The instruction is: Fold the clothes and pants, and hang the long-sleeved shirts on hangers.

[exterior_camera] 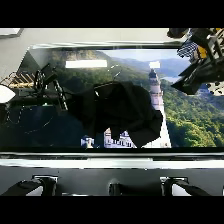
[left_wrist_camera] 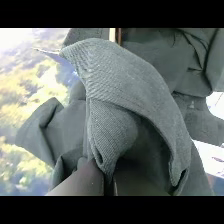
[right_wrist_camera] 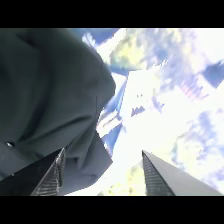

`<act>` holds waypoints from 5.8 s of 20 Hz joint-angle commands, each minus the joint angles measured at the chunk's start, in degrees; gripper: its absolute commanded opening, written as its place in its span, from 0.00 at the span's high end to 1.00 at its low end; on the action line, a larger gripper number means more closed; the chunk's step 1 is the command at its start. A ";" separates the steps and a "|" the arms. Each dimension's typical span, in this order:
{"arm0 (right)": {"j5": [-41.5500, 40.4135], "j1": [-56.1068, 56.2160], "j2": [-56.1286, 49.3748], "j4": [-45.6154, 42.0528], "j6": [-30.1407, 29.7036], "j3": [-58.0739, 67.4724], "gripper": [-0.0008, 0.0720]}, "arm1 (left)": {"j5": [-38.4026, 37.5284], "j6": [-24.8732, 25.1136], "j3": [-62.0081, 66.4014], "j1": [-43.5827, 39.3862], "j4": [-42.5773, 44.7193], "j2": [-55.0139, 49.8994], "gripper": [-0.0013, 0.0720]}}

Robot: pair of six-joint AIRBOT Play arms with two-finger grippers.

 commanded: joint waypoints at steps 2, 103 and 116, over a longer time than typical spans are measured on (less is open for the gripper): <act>-0.22 -0.76 -7.43 4.04 -4.07 -0.90 0.24 | 0.07 0.07 0.04 -0.07 0.04 0.31 0.96; -29.51 -35.10 7.93 -80.63 102.22 18.75 0.96 | 32.33 -56.85 2.67 -0.09 0.11 4.37 0.15; -34.95 -35.50 22.84 -68.94 100.69 18.78 0.22 | 30.40 -56.85 2.67 -0.04 2.69 4.42 0.15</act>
